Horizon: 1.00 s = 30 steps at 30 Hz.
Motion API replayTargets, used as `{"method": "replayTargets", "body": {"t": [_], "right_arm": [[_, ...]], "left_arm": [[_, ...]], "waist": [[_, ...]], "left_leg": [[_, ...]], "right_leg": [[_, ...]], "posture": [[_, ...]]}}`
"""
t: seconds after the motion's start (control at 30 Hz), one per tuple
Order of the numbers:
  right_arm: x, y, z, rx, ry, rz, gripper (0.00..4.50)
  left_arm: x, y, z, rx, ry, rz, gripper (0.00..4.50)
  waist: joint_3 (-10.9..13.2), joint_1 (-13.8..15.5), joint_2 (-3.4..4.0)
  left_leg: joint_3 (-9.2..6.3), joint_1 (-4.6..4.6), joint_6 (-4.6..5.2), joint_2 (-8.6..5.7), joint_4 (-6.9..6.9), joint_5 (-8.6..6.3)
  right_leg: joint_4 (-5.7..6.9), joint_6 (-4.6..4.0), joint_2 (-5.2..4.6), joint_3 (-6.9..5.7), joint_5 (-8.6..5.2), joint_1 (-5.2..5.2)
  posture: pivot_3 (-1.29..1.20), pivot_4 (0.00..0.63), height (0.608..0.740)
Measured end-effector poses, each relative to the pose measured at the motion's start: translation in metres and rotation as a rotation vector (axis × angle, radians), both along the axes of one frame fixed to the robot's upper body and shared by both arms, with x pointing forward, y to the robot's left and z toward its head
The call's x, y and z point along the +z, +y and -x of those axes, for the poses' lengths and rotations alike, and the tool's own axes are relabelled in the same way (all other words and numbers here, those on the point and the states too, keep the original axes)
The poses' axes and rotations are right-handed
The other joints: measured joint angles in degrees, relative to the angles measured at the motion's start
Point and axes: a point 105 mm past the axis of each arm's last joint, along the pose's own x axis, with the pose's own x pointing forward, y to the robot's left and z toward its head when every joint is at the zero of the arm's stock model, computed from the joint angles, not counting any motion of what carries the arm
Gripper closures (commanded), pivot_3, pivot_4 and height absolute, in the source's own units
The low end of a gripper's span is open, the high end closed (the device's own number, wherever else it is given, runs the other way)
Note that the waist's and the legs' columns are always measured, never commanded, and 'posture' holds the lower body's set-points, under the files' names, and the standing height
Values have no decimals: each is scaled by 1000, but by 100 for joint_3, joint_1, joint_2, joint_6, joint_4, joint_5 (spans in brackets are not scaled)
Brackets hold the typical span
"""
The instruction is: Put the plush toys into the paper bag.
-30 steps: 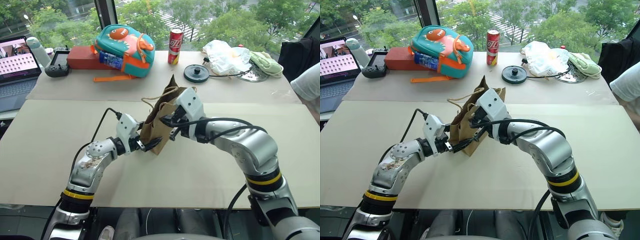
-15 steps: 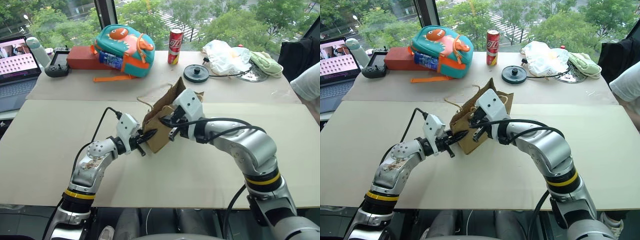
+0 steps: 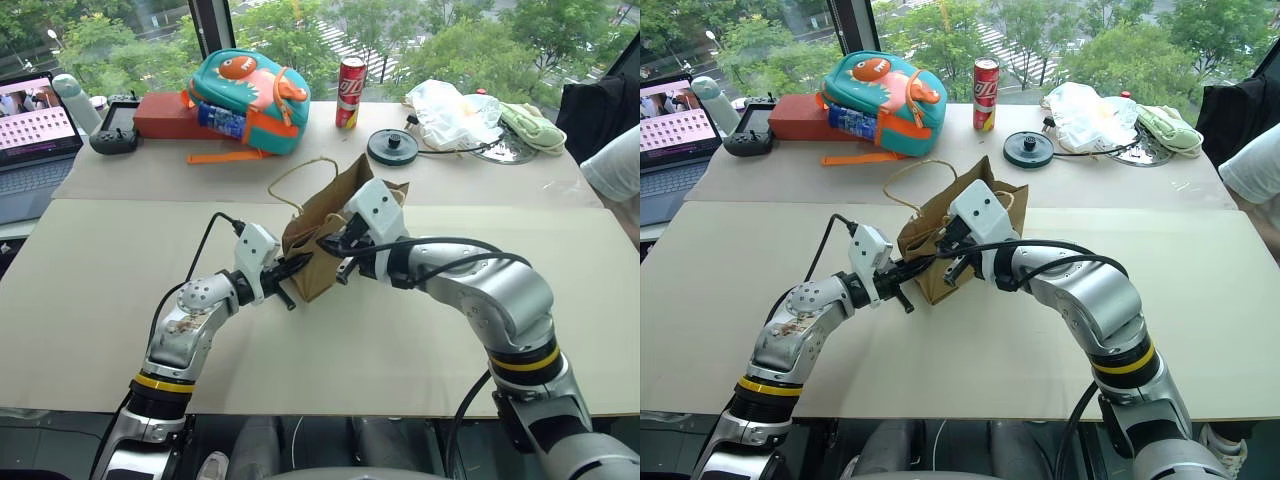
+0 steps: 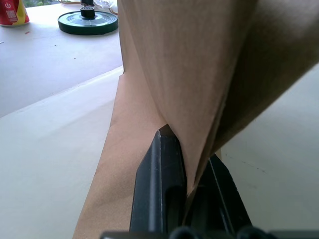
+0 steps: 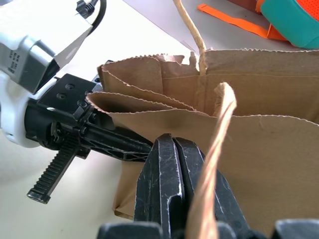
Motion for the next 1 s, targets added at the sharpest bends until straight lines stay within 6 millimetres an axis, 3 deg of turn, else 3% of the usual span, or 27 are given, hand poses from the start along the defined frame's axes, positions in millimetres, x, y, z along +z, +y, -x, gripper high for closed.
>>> {"method": "replayTargets", "body": {"t": [0.17,0.3,0.47,0.77,0.9,1.0], "right_arm": [[-1,-7,8,28,-6,31,4500],[-6,-28,23,75,9,96,4500],[-13,-49,22,45,34,142,4500],[2,-77,53,165,-4,-23,4500],[4,-105,39,82,-25,-43,4500],[7,-115,27,38,-61,-48,4500]], "left_arm": [[2,-1,-3,5,0,11,4450],[2,2,-4,18,0,17,4450],[2,2,-4,16,1,19,4450],[4,8,-4,17,8,39,4450],[12,19,-1,-57,7,32,4450],[30,27,-8,-134,-11,22,4450]], "waist": [[0,10,0],[0,48,0],[0,37,0],[1,139,-2],[1,121,-2],[1,121,-2]], "left_leg": [[-1,-1,0,0,0,0],[-2,-2,0,-2,0,0],[-1,11,0,-1,0,0],[-2,9,1,-3,0,-1],[1,19,0,-2,10,0],[-1,22,10,1,10,6]], "right_leg": [[-1,0,0,-1,0,1],[-8,1,-1,-1,0,3],[-2,0,2,2,-1,9],[-17,3,1,1,-2,20],[-2,2,3,4,-1,22],[2,11,12,3,-6,18]], "posture": [[0,150,733],[0,150,733],[0,150,733],[0,150,733],[0,150,733],[0,150,733]]}}
